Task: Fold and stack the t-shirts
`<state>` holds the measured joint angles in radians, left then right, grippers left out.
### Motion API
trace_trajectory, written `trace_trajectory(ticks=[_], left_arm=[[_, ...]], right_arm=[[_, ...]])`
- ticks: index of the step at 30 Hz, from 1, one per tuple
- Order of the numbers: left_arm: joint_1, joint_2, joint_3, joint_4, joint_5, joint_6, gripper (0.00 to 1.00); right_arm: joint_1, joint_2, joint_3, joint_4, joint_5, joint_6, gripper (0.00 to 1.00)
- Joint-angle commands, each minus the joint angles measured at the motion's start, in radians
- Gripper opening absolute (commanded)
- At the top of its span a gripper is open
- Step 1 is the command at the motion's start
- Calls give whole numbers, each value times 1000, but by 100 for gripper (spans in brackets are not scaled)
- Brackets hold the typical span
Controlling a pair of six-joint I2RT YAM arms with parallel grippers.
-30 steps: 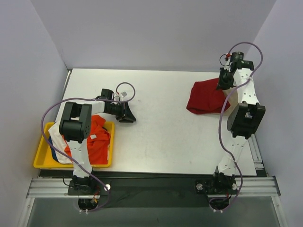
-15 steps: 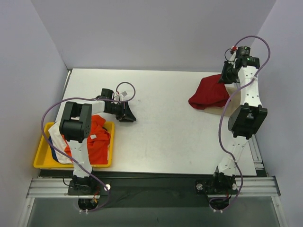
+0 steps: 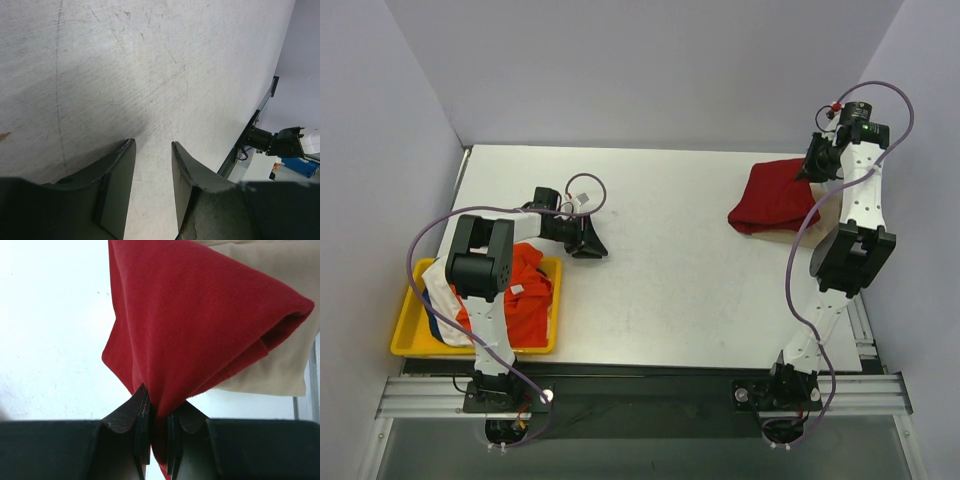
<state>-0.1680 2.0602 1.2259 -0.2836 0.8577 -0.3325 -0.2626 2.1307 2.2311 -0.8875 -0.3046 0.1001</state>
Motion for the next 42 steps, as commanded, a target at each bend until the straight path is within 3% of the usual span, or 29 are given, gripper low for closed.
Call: trace_trajectory(ticks=[1, 16, 35, 37, 42], left_arm=[[2, 17, 7, -12, -20, 33, 46], [-7, 2, -14, -3, -26, 29, 46], [-11, -38, -19, -45, -51, 38, 46], [-11, -43, -19, -52, -58, 41, 45], [-11, -83, -13, -58, -74, 35, 46]], right_arm=[[-13, -97, 41, -27, -22, -17, 0], [-52, -103, 18, -45, 10, -46, 0], [-33, 43, 33, -28, 373, -68, 0], [-20, 52, 33, -19, 480, -56, 8], [31, 41, -27, 57, 709, -33, 51]])
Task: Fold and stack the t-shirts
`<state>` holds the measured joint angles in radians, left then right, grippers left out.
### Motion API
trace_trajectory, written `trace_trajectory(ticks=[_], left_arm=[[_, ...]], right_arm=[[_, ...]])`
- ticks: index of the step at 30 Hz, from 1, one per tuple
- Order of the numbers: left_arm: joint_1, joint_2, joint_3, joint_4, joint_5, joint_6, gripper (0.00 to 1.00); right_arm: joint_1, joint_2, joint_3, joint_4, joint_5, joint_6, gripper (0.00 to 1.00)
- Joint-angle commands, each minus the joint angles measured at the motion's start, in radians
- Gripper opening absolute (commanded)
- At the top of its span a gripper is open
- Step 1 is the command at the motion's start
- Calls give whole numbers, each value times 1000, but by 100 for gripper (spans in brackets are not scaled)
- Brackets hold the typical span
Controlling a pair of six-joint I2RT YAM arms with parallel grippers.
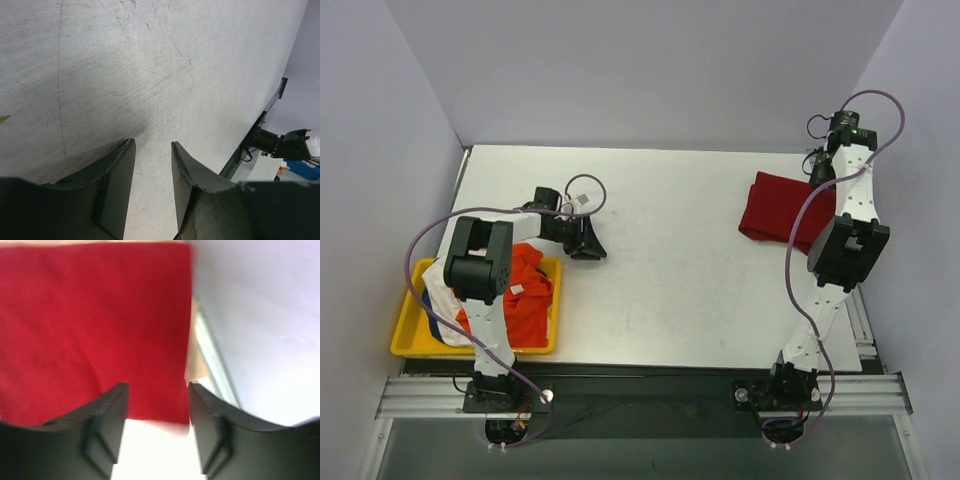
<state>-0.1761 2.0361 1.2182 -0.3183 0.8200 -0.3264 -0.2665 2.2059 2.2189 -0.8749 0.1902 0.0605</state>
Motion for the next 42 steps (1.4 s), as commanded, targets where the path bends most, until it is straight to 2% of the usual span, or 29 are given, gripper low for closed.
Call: trace_trajectory(ticks=[1, 3, 6, 9, 12, 17, 19, 20, 27, 35, 42], left_arm=[[-5, -63, 0, -24, -45, 21, 46], [-5, -83, 4, -19, -51, 13, 46], [-5, -112, 21, -13, -70, 0, 46], [-6, -145, 37, 8, -88, -25, 46], [-5, -183, 49, 24, -131, -45, 46], [-5, -267, 61, 38, -255, -62, 46], [-6, -298, 55, 33, -335, -71, 46], [-5, -328, 47, 33, -360, -72, 48], [-5, -473, -19, 58, -499, -69, 51], [0, -612, -115, 27, -660, -69, 54], [6, -701, -201, -7, -742, -76, 54]], right_arm=[[61, -55, -30, 63, 244, 4, 55], [87, -77, -79, 115, 342, -4, 66], [134, -121, -128, 155, 397, -2, 73], [173, -166, -168, 168, 367, 32, 76], [213, -230, -254, 204, 293, 70, 76], [260, -380, -491, 332, 31, 172, 76], [320, -452, -585, 429, -61, 185, 77], [340, -474, -664, 457, -86, 191, 77], [472, -574, -882, 593, -242, 271, 77], [564, -612, -956, 643, -308, 292, 77], [578, -621, -967, 639, -310, 297, 77]])
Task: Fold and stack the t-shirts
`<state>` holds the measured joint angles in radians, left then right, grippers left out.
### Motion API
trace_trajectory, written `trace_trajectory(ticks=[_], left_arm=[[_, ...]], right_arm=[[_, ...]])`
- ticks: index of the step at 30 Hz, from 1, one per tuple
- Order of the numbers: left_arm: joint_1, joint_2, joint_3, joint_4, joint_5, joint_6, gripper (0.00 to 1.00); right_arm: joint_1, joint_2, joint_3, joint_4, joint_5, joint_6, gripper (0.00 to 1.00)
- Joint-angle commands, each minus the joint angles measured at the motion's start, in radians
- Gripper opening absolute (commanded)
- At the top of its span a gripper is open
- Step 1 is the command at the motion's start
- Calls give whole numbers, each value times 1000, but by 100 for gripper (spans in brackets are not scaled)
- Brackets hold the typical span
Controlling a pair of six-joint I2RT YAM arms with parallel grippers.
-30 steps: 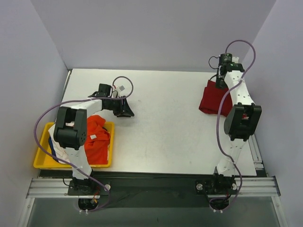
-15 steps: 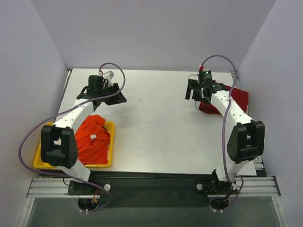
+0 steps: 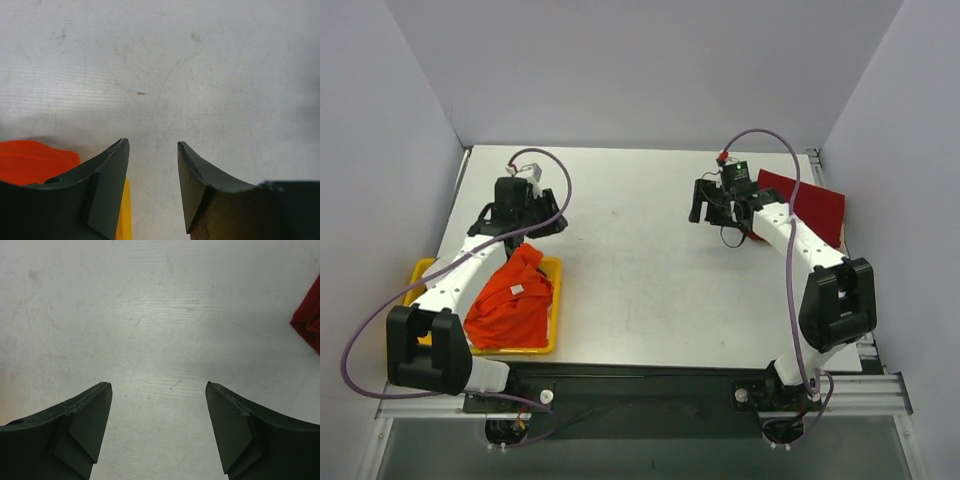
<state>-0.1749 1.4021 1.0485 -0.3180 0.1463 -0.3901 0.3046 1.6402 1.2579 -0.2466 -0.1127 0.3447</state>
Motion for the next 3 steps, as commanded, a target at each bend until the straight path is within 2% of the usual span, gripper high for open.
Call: trace_trajectory(ticks=[1, 3], left_arm=[[6, -90, -42, -4, -71, -12, 54], [8, -104, -53, -30, -89, -12, 54]], right_arm=[[8, -63, -8, 7, -4, 14, 77], [13, -72, -17, 3, 1, 14, 77]])
